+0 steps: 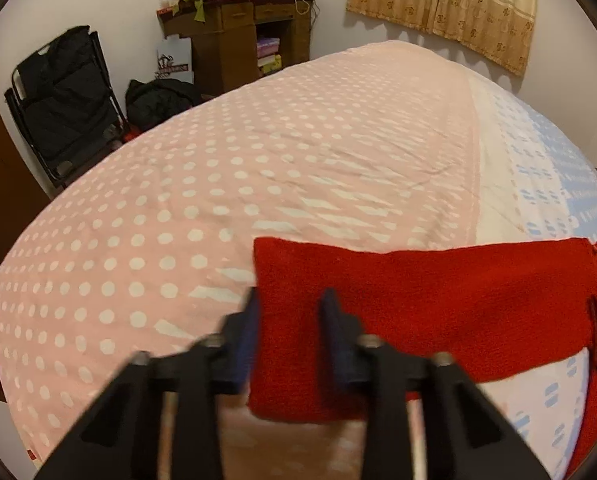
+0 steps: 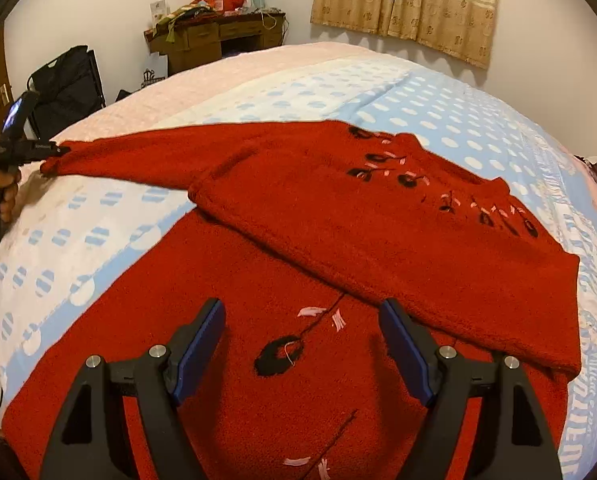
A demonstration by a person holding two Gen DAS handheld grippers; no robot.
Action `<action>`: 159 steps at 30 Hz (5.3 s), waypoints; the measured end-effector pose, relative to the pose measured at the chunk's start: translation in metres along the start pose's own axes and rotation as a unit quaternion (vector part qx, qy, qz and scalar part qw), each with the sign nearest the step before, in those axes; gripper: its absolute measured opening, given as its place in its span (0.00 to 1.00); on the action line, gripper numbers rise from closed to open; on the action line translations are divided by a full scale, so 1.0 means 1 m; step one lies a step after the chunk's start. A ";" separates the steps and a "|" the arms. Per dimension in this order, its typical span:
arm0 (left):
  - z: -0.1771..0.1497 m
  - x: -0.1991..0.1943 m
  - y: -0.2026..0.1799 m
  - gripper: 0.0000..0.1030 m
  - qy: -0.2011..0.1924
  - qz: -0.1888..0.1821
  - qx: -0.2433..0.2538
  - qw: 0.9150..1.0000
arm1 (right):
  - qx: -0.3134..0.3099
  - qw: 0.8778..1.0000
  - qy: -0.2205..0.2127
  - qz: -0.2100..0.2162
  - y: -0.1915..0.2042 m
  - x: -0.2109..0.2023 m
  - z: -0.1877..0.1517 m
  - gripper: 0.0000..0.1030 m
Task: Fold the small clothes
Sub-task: 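Lift the cuff with the left tool and fold the sleeve over the body, then grasp the sweater's side edge with the right tool, then fold the side edge inward over the body with the right tool and release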
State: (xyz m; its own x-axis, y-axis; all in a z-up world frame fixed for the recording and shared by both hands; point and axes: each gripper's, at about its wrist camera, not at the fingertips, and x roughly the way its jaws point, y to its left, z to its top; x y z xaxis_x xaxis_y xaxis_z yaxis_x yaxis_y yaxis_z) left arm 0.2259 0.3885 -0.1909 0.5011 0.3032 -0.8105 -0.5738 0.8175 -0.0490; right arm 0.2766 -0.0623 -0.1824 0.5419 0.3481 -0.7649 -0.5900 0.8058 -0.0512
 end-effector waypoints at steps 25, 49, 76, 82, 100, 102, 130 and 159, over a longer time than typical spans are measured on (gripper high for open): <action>0.041 -0.096 -0.056 0.09 -0.077 -0.172 -0.036 0.981 | 0.033 0.999 -0.026 0.022 -0.010 -0.033 0.002 0.77; 0.068 -0.185 -0.167 0.09 -0.137 -0.292 0.031 0.946 | 0.071 0.996 -0.040 0.027 -0.040 -0.086 -0.037 0.77; 0.058 -0.225 -0.345 0.09 -0.122 -0.386 0.125 0.906 | 0.158 0.984 -0.040 0.078 -0.074 -0.076 -0.076 0.78; 0.028 -0.208 -0.397 0.09 -0.091 -0.389 0.163 0.902 | 0.142 0.987 -0.020 0.074 -0.066 -0.066 -0.077 0.78; -0.078 -0.147 -0.498 0.26 0.037 -0.393 0.272 0.877 | 0.150 0.984 0.007 0.095 -0.068 -0.052 -0.080 0.78; -0.081 -0.155 -0.491 0.45 0.029 -0.395 0.285 0.873 | 0.152 0.983 0.007 0.099 -0.069 -0.051 -0.080 0.79; -0.068 -0.035 -0.256 0.89 -0.025 -0.161 0.203 0.966 | 0.294 0.955 -0.006 -0.021 -0.233 -0.089 -0.041 0.77; -0.050 -0.067 -0.231 1.00 -0.073 -0.200 0.150 0.965 | 0.243 0.965 -0.006 -0.094 -0.227 -0.057 -0.015 0.64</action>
State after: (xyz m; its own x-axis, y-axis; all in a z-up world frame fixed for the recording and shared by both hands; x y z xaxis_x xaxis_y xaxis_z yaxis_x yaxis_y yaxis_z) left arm 0.2923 0.1545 -0.1548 0.7427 -0.0190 -0.6694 -0.1130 0.9817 -0.1532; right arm 0.3700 -0.2724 -0.1367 0.6211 0.1761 -0.7637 -0.1307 0.9841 0.1206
